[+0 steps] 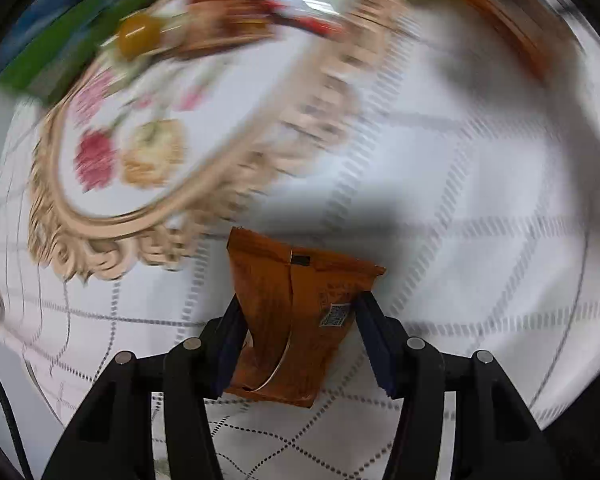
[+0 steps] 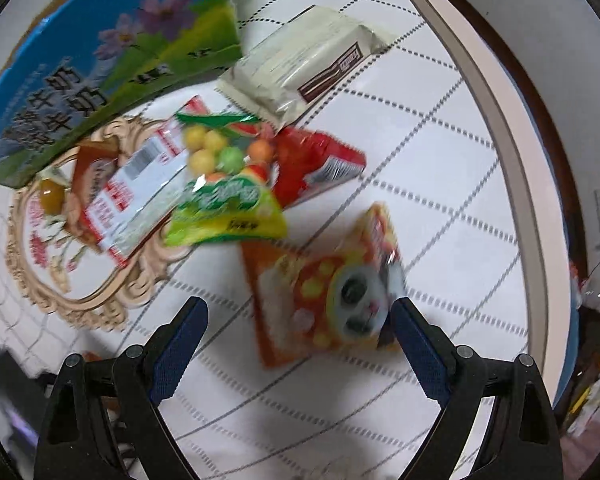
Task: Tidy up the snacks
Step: 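Return both tools to the pile and grasp the orange packet with the left tool, then grasp the panda-print bag with the right tool while the left tool holds the orange packet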
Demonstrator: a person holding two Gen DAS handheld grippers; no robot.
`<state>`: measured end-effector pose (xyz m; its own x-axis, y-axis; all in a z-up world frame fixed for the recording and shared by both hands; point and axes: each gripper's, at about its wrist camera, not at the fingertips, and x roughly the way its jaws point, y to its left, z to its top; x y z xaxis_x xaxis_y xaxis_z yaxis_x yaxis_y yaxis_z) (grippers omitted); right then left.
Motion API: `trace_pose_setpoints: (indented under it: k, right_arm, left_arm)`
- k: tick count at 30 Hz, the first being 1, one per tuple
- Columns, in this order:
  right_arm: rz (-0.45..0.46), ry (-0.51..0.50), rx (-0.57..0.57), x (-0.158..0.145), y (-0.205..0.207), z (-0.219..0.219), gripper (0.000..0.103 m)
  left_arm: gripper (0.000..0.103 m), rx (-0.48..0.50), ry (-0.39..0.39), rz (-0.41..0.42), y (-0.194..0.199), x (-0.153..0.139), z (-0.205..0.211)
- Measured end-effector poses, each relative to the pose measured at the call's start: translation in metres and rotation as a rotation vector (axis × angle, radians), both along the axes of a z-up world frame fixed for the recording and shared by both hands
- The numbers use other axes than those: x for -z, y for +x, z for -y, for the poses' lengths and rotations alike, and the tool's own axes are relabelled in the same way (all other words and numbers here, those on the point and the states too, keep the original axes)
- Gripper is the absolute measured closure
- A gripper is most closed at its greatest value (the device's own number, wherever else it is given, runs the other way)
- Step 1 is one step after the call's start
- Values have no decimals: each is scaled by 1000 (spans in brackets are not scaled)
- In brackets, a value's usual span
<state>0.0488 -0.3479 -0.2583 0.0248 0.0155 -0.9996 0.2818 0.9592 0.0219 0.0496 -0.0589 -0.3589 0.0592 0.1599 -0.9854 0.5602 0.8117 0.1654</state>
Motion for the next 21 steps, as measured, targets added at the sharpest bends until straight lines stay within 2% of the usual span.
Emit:
trace_pose_setpoints:
  k: [2,4,6,9,12,15,18,21]
  right_arm:
    - [-23,-1,-7,12,2,2,11]
    - [-39,31,0,20,0,2,25]
    - [-37,64,5,21,-5,-2,26]
    - [-53,138,-5,24,-15,-12,26]
    - [-64,153,-49,25,-23,-31,26]
    - [-100,160,-109,29,-27,-49,25]
    - [-110,165,-143,29,-29,-60,18]
    - [-108,168,-147,26,-28,-65,17]
  left_arm:
    - [51,-142,-32,-8,22,-3,-14]
    - [51,-307,-78,-33,42,-4,-33]
    - [51,-444,-138,-71,53,-4,-50]
    - [51,-575,-228,-131,58,0,-67]
    - [45,-629,-273,-190,56,10,-72]
    - [44,-634,-281,-222,53,20,-75]
    - [40,-599,-272,-239,42,28,-74]
    - [40,-510,-245,-256,31,31,-52]
